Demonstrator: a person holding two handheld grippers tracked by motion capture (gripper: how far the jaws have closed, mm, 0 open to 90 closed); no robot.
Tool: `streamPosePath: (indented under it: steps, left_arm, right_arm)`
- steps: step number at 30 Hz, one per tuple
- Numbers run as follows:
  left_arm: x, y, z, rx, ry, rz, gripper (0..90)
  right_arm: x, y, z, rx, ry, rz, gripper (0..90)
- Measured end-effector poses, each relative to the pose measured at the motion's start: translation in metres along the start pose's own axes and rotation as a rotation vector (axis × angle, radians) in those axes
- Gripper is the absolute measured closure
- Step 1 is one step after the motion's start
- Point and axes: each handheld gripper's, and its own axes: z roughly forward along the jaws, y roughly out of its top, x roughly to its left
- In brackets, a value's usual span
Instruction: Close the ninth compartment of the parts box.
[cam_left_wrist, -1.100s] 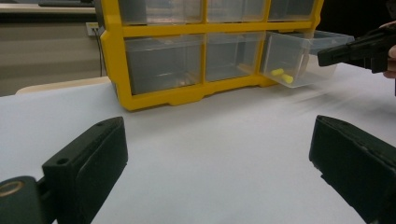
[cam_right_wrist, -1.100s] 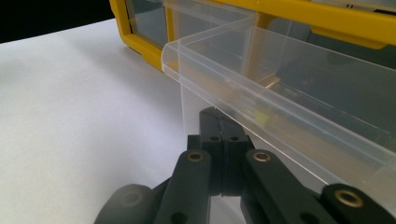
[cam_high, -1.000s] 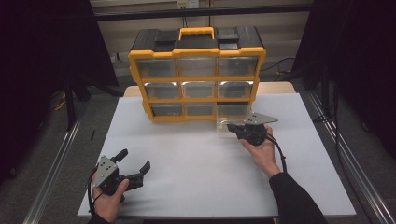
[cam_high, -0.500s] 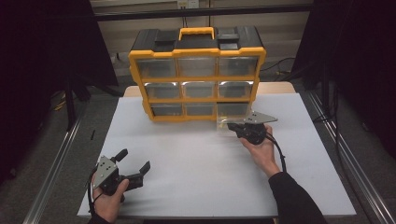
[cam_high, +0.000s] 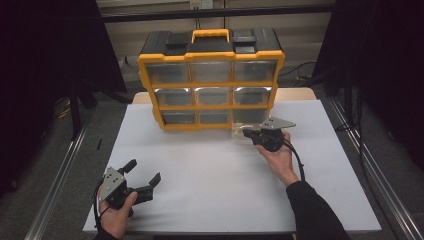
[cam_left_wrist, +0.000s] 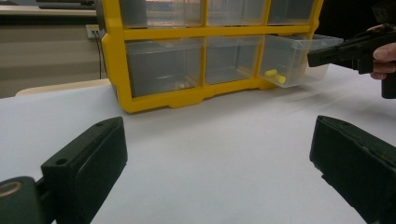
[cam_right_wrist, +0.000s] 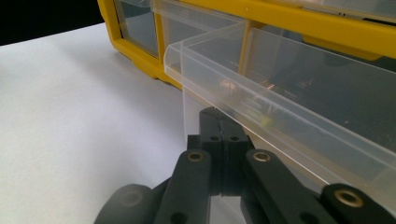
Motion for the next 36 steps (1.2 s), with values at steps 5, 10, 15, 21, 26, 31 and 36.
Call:
streamPosePath:
  steps: [5, 10, 15, 21, 26, 31, 36]
  left_arm:
    - [0.0, 0.0, 0.0, -0.004, -0.005, 0.002, 4.0]
    - [0.0, 0.0, 0.0, -0.005, -0.002, 0.001, 4.0]
    - [0.0, 0.0, 0.0, -0.005, -0.004, -0.001, 4.0]
    - [0.0, 0.0, 0.001, -0.003, 0.001, -0.005, 4.0]
    - [0.001, 0.0, 0.001, -0.001, 0.004, -0.002, 4.0]
    - [0.0, 0.001, 0.003, 0.002, 0.0, -0.001, 4.0]
    - [0.0, 0.0, 0.003, 0.003, 0.003, -0.003, 4.0]
  right_arm:
    - [-0.002, 0.001, 0.001, -0.005, -0.006, 0.006, 90.0]
    - [-0.004, 0.001, 0.003, 0.002, -0.002, 0.003, 90.0]
    - [-0.006, 0.002, 0.005, 0.007, -0.012, 0.004, 90.0]
    - [-0.011, 0.007, 0.011, 0.009, -0.04, 0.001, 90.0]
    - [-0.017, 0.008, 0.017, 0.001, -0.064, 0.013, 90.0]
    - [-0.023, 0.01, 0.023, -0.002, -0.084, 0.011, 90.0]
    - [-0.027, 0.008, 0.026, -0.016, -0.112, 0.018, 90.0]
